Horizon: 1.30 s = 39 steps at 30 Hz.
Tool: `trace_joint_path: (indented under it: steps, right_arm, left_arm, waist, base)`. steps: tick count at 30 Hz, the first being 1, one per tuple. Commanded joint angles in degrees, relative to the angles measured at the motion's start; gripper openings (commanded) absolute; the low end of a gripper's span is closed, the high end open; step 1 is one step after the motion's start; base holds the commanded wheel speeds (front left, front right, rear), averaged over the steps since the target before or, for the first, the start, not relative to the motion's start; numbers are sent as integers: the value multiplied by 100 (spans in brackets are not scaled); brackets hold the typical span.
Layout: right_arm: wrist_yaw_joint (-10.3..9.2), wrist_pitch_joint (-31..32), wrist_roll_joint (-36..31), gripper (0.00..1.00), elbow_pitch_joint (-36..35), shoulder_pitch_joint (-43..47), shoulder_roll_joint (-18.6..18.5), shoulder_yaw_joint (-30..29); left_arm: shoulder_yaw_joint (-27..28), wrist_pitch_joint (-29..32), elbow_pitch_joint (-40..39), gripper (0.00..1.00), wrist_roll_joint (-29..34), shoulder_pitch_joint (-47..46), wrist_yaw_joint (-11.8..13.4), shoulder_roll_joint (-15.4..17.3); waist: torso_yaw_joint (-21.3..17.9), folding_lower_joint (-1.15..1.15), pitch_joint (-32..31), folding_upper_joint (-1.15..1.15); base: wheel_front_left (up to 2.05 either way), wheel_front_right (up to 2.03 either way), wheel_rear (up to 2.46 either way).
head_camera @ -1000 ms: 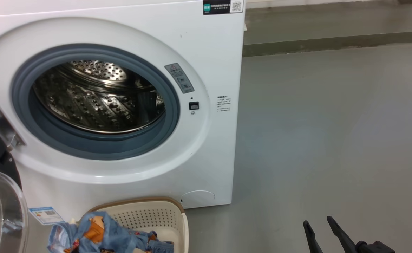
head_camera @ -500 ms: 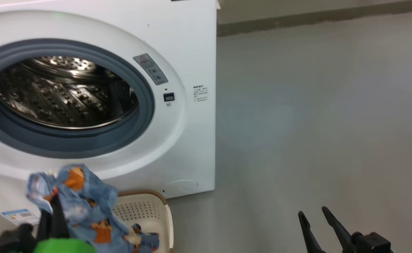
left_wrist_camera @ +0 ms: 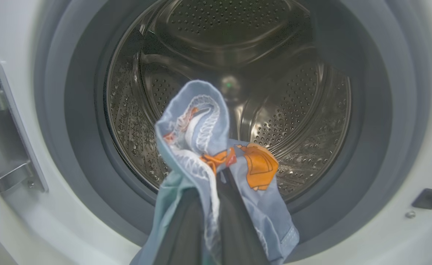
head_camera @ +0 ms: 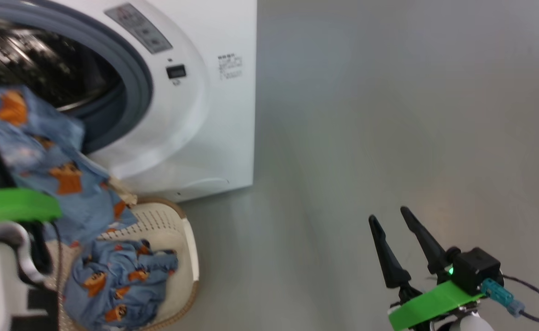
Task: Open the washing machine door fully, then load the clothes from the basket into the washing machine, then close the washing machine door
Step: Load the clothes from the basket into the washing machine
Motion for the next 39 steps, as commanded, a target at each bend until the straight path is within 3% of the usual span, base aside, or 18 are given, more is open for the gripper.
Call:
trace_joint_path:
  steps: [1, 9, 18, 31, 39]
  right_arm:
    - [10, -28, 90, 100, -171, -222, 2, 189]
    - [10, -28, 189, 100, -225, -560, 3, 374]
    - [10, -28, 196, 100, -263, -593, 3, 499]
    - [10, -28, 195, 100, -369, -632, 4, 555]
    - [10, -28, 141, 100, -354, -532, 4, 441]
  left_arm:
    - [256, -37, 2, 0, 127, -412, -61, 312]
    - [495, -37, 820, 0, 374, -1686, -172, 752]
    - [529, -37, 1579, 0, 710, -2626, -219, 1232]
    - [568, -37, 1532, 0, 849, -3967, -233, 1642]
    - [616, -37, 1909, 0, 922, -4151, -175, 1696]
  waist:
    - [-401, -2, 898, 0]
    - [-655, -2, 1667, 0]
    - [-866, -2, 2074, 0]
    - [-933, -2, 2506, 0]
    - [-930, -2, 2607, 0]
  base:
    - [0, 0, 0]
    - [0, 0, 0]
    - [0, 0, 0]
    - [0, 0, 0]
    - [0, 0, 0]
